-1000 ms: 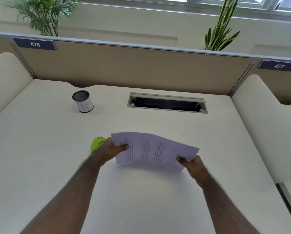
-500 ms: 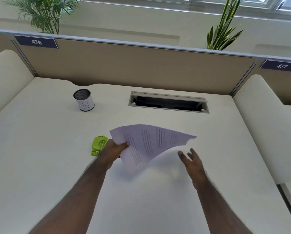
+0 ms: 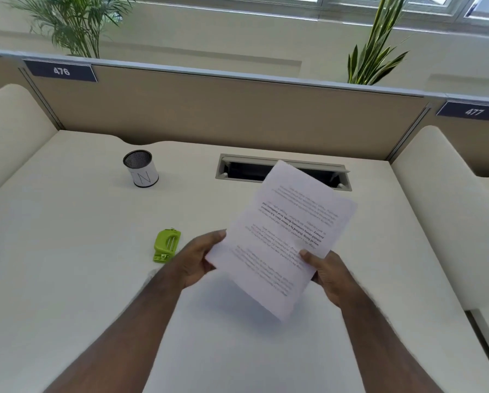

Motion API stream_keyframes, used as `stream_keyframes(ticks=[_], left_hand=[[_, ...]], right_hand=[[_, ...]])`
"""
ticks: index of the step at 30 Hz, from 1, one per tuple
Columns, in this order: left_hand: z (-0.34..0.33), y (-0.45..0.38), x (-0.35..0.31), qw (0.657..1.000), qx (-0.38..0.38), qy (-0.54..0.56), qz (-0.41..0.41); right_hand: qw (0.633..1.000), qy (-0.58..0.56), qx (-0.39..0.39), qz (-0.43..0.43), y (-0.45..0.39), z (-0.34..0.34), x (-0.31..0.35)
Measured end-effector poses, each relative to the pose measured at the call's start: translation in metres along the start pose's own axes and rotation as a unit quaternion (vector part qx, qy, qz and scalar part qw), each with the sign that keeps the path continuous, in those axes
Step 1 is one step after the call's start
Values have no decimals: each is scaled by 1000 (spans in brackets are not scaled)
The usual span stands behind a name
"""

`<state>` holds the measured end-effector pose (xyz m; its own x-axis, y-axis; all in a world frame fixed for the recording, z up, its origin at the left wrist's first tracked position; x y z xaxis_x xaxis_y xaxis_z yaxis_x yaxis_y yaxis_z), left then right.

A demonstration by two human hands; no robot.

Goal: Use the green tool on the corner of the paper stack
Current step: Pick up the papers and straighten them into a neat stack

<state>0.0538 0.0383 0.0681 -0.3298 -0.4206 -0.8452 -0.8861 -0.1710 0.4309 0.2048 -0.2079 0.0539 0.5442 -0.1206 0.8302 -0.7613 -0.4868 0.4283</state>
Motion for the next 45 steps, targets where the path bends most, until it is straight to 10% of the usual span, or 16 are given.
stream_keyframes(ticks=[7,24,30,35,45], left_hand=[[-5,-10,-43,976,-20,-195,-98],[-15,-16,-28,938,-133,-281,-152],[-6,-16,-32,962,-197,-122,-147],[-16,-21,3,974,-181,128,-54],[46,1,2,996,-87,2,-5]], right_hand=[[989,101,85,61,9,-24,22],[980,176,-13,87,4,-20,2],[974,166,-135,75,4,-14,-3],[993,-16,10,-117,8,-22,-44],[1000,25,-19,0,6,13,-16]])
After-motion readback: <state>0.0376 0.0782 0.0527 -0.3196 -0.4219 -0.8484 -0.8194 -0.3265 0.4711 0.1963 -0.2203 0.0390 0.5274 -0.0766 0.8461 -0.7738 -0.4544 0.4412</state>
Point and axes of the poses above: each hand's wrist, its own y-axis away from the middle knuckle, its own z-axis out of the back of the hand, x = y × z, the point moved 4 cm from there along -y, towards the middle knuckle, and after that the axes turned 12 degrees about -y, right-handed, at the moved point
